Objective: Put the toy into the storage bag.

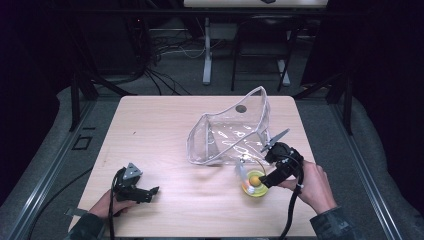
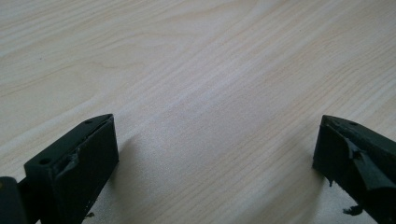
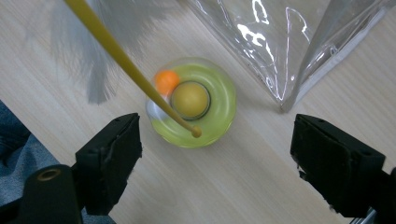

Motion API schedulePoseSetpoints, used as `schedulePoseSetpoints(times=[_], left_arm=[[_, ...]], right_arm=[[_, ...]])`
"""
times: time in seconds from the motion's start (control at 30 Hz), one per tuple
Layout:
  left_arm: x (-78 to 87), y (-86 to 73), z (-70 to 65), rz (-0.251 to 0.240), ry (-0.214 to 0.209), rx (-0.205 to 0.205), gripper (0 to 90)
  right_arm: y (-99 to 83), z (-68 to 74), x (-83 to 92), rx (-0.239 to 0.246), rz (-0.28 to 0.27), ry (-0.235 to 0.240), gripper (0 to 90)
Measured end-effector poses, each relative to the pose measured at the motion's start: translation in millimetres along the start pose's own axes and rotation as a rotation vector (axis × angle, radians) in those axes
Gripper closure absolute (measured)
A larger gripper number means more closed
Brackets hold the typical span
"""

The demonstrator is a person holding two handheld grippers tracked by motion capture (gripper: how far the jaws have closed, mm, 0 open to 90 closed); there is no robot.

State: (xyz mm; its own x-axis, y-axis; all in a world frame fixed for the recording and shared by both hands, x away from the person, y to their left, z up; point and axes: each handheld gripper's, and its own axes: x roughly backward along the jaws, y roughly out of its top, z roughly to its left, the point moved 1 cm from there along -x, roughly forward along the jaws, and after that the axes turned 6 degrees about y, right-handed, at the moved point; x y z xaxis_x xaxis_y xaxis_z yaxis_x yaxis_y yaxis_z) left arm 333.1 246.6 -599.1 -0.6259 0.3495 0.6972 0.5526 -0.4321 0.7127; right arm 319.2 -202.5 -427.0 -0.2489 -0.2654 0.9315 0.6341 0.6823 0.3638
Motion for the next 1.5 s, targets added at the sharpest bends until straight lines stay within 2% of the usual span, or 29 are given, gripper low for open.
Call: schedulePoseSetpoints(times=[0.07, 0.17, 0.2, 0.23, 0.27, 0.43, 0.63, 0.67, 0.7, 0.87, 0.9, 0.97, 1.07, 1.5], left_arm=[[0.0, 0.0, 0.0, 0.000, 0.000, 0.000, 0.0], [0.0, 0.0, 0.0, 0.000, 0.000, 0.000, 0.0], [0.0, 0.0, 0.0, 0.000, 0.000, 0.000, 0.0], [0.0, 0.0, 0.0, 0.000, 0.000, 0.000, 0.0], [0.0, 0.0, -0.1, -0.001, 0.001, 0.001, 0.0], [0.0, 0.0, 0.0, 0.000, 0.000, 0.000, 0.0], [0.0, 0.0, 0.0, 0.000, 0.000, 0.000, 0.0], [0.0, 0.0, 0.0, 0.000, 0.000, 0.000, 0.0], [0.0, 0.0, 0.0, 0.000, 0.000, 0.001, 0.0], [0.0, 0.0, 0.0, 0.000, 0.000, 0.000, 0.0], [0.0, 0.0, 0.0, 0.000, 0.000, 0.000, 0.0], [0.0, 0.0, -0.1, 0.000, 0.000, 0.001, 0.0], [0.0, 0.0, 0.0, 0.000, 0.000, 0.000, 0.0], [0.0, 0.0, 0.0, 0.000, 0.000, 0.000, 0.0]], right_arm=[[4.1, 0.3, 3.8, 0.010, -0.006, -0.005, 29.9], [8.8, -2.3, 6.5, -0.004, -0.007, -0.003, 42.5], [8.8, -2.3, 6.5, -0.004, -0.007, -0.003, 42.5], [10.9, -3.2, 7.9, -0.003, 0.001, 0.004, 49.7], [11.9, -3.5, 8.9, 0.003, 0.010, -0.002, 53.2], [15.2, -1.4, 10.9, 0.014, 0.001, -0.006, 66.4], [21.8, -0.3, 13.5, 0.025, 0.000, -0.004, 69.2], [23.0, 0.5, 13.5, 0.023, -0.011, -0.002, 71.9], [24.7, 0.8, 14.4, 0.033, 0.002, -0.002, 73.4], [30.0, 3.2, 12.7, 0.039, 0.000, -0.001, 77.7], [32.0, 4.2, 11.0, 0.044, 0.007, 0.003, 83.1], [33.2, 4.6, 8.9, 0.035, 0.002, 0.002, 87.2], [35.6, 3.0, 10.1, 0.043, 0.032, -0.003, 87.6], [36.0, -4.0, 17.7, 0.024, 0.035, 0.013, 87.8]])
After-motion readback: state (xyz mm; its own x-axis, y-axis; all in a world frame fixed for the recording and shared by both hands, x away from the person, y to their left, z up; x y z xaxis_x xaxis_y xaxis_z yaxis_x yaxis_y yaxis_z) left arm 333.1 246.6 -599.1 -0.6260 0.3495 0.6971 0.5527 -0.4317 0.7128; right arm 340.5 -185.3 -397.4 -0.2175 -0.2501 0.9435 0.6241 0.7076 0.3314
